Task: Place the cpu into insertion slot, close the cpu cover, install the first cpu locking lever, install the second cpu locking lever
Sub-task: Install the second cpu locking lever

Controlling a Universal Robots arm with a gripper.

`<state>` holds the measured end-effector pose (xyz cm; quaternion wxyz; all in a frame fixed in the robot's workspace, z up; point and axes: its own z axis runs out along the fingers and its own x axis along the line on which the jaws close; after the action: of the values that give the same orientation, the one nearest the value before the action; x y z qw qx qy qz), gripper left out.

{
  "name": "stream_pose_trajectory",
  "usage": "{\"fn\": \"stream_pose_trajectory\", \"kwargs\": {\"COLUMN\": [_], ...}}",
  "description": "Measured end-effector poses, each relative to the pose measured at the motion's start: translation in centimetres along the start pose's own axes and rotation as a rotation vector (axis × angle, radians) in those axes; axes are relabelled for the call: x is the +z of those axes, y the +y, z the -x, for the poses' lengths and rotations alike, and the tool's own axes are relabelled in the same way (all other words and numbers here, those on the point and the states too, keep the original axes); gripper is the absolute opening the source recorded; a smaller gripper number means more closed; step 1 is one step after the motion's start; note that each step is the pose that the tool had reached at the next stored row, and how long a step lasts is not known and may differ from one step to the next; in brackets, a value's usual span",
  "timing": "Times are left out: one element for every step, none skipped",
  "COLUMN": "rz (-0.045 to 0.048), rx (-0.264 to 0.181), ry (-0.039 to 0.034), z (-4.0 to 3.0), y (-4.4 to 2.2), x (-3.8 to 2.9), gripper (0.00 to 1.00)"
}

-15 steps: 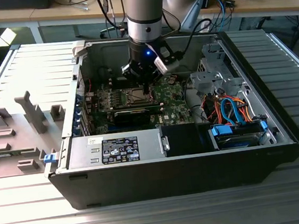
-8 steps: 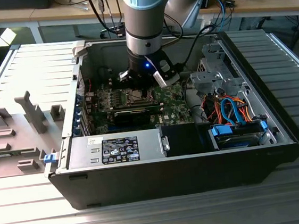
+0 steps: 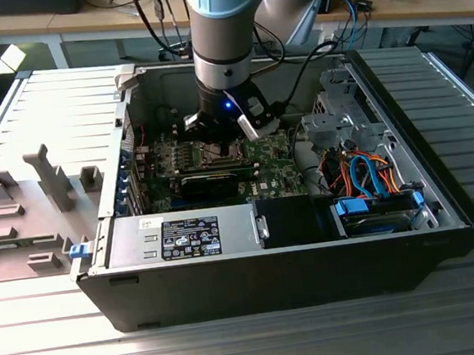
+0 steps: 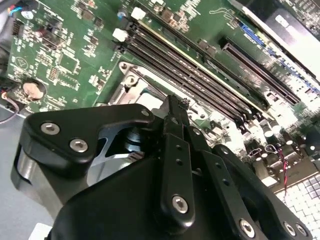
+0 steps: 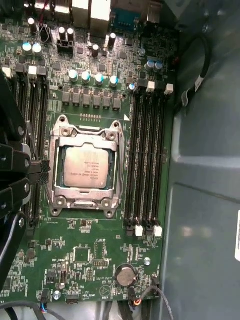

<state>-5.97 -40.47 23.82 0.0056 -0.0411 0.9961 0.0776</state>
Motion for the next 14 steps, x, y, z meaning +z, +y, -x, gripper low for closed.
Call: {"fn": "stream_pose_trajectory", "kwargs": {"rz": [0.0000, 0.0001, -0.0001, -0.0002, -0.0001, 0.0000, 0.0000, 0.0000, 0.0000, 0.0000, 0.0000, 0.0001, 0.0000, -0.0001], "rx": [0.000, 0.000, 0.000, 0.000, 0.000, 0.000, 0.000, 0.000, 0.000, 0.000, 0.000, 0.000, 0.000, 0.000], "ry": [-0.0001, -0.0001, 0.0000, 0.0000, -0.0001, -0.0001, -0.0001, -0.0001, -0.0002, -0.0002, -0.0002, -0.0002, -0.0002, -0.0001], "z": [-0.40, -0.61, -0.79, -0.99, -1.18, -1.43, -1.58, -1.87, -2.03, -2.23, -2.40, -2.59, -2.63, -2.66], "y": [0.02, 0.03, 0.03, 0.02, 0.00, -0.03, -0.05, -0.08, -0.10, -0.13, -0.15, -0.30, -0.48, -0.69], "x": [0.04, 0.07, 0.09, 0.11, 0.13, 0.17, 0.20, 0.24, 0.27, 0.29, 0.31, 0.31, 0.29, 0.26], "gripper": [0.11, 0.11, 0.11, 0.11, 0.11, 0.11, 0.11, 0.11, 0.11, 0.11, 0.11, 0.11, 0.11, 0.11]}}
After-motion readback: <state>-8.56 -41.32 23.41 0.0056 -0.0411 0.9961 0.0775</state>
